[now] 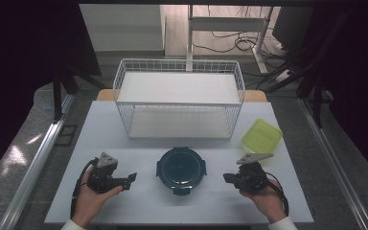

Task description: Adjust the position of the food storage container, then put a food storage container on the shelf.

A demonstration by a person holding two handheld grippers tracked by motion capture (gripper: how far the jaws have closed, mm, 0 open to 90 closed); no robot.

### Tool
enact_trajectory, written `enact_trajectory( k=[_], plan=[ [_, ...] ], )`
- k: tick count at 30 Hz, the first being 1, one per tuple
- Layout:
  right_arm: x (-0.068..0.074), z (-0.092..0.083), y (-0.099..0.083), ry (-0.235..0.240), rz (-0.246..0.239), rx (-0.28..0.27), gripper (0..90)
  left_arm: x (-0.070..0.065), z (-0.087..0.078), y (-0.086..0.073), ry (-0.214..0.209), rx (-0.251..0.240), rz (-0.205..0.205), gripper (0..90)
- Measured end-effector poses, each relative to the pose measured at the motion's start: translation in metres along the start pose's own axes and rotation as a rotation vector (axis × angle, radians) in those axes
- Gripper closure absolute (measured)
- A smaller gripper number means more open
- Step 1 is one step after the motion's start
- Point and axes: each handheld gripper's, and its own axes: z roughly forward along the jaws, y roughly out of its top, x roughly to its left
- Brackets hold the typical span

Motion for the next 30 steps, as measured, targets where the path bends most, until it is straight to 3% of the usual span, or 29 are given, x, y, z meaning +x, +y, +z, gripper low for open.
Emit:
enact_trajectory(
  k=[1, 2, 3, 4, 6, 8, 12, 15, 20, 24, 30],
  plan=[
    [-0.0003, 0.0001, -0.0002, 0.004, 0.007, -0.004, 80.9, 0.0001, 0.0000, -0.0001, 0.000, 0.000, 0.000, 18.2],
    [-0.0003, 0.0001, -0.0002, 0.004, 0.007, -0.004, 80.9, 0.0001, 0.0000, -0.0001, 0.000, 0.000, 0.000, 18.2],
    [-0.0004, 0.0021, 0.0000, 0.008, 0.017, -0.015, 57.7, 0.0003, -0.0003, -0.0001, -0.001, 0.000, 0.001, 18.2],
    [0.0000, 0.0031, 0.0005, 0.005, 0.032, -0.017, 48.8, 0.0002, -0.0004, -0.0002, 0.000, -0.001, 0.001, 18.2],
    [0.0002, 0.0038, 0.0015, -0.009, 0.068, -0.037, 36.8, -0.0003, -0.0004, -0.0002, -0.001, -0.003, 0.000, 18.1],
    [-0.0005, 0.0028, 0.0019, 0.000, 0.089, -0.057, 31.1, -0.0007, -0.0006, -0.0002, 0.000, -0.005, 0.001, 18.0],
    [-0.0009, 0.0012, 0.0000, 0.010, 0.087, -0.073, 23.2, 0.0002, -0.0006, 0.0001, 0.003, -0.009, -0.001, 18.0],
    [0.0000, 0.0023, -0.0011, -0.011, 0.088, -0.070, 20.2, 0.0001, -0.0004, -0.0001, 0.000, -0.005, 0.000, 17.9],
    [0.0000, 0.0016, -0.0010, -0.017, 0.091, -0.077, 19.8, -0.0008, -0.0012, -0.0001, -0.017, -0.011, -0.017, 17.7],
    [-0.0002, 0.0023, -0.0012, -0.003, 0.101, -0.071, 18.8, -0.0021, -0.0033, 0.0020, -0.025, -0.029, -0.018, 17.0],
    [0.0011, 0.0045, -0.0010, 0.011, 0.111, -0.052, 22.9, -0.0055, -0.0022, 0.0034, -0.022, -0.013, -0.006, 14.7]
  ],
)
